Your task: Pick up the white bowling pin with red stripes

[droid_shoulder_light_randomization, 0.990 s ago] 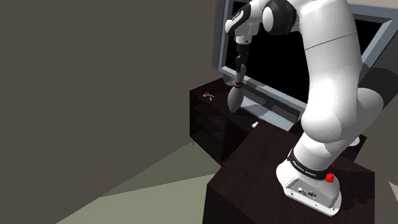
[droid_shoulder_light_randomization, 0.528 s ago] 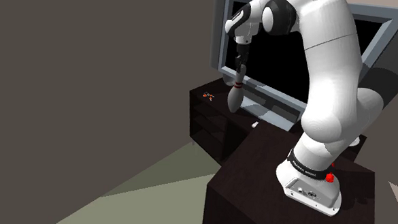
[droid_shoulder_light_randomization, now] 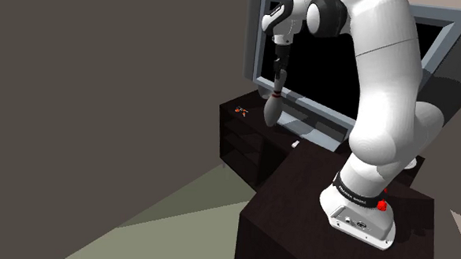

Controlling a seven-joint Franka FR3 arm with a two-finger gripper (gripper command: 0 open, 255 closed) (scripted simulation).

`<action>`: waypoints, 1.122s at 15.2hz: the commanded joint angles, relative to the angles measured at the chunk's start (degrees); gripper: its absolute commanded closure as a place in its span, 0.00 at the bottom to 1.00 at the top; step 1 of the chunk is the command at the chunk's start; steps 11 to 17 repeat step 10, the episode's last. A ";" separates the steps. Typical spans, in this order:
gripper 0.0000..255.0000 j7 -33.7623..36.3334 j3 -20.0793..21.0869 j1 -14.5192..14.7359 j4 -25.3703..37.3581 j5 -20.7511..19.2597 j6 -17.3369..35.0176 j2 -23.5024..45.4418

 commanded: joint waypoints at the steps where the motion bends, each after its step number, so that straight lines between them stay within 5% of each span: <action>1: 1.00 0.11 -0.18 0.07 0.59 -0.25 -1.14 -0.69; 17: 1.00 0.40 -0.63 0.06 3.60 -0.98 -5.69 -2.37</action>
